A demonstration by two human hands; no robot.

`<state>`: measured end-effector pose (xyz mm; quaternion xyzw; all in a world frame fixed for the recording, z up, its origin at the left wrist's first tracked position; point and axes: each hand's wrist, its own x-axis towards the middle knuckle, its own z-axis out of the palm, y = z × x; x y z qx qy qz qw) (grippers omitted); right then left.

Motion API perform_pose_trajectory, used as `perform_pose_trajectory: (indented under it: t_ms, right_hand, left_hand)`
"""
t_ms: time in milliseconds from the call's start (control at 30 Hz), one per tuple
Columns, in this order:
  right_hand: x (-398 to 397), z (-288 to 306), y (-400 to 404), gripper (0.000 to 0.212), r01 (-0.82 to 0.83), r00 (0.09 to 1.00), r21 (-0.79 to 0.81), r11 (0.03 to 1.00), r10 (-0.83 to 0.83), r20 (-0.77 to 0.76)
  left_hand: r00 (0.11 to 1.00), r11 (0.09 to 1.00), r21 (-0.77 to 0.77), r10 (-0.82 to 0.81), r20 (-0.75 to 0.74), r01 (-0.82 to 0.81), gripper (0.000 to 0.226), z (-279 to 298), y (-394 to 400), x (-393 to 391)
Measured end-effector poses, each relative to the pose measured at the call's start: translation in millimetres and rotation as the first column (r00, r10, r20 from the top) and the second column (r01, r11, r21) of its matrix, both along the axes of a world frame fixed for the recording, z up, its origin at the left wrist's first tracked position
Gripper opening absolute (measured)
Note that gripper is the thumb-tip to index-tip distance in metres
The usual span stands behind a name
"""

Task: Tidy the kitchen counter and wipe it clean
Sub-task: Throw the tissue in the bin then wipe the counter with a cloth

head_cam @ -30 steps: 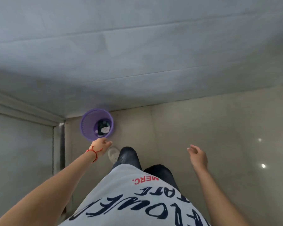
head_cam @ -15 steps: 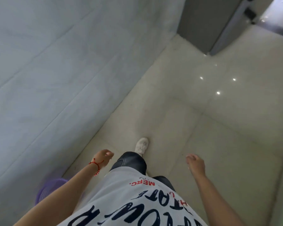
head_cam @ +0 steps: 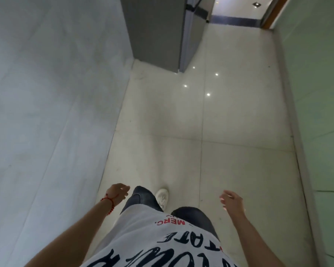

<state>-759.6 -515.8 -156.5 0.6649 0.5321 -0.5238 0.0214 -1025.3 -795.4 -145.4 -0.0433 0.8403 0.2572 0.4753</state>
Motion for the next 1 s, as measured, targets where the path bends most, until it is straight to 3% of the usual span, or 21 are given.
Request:
perform_pose_trajectory:
  t_ms: [400,700,1000]
  right_hand:
    - [-41.7,-14.2,146.3,0.023,0.246,0.969,-0.061,0.967,-0.247,0.001]
    - [-114.2,2.8,342.3,0.024,0.119,0.993,0.014,0.993,-0.119,-0.019]
    - [-219.2,2.9,522.1,0.024,0.103,0.993,-0.001,0.995,-0.103,-0.066]
  left_hand:
    - [0.981,0.966,0.182,-0.193,0.031,0.184,0.013,8.7,282.6,-113.8]
    - [0.988,0.984,0.093,-0.154,0.006,0.153,0.016,3.6,429.8,-168.3]
    - [0.997,0.997,0.022,-0.069,0.04,0.068,0.017,-9.9,561.2,-241.7]
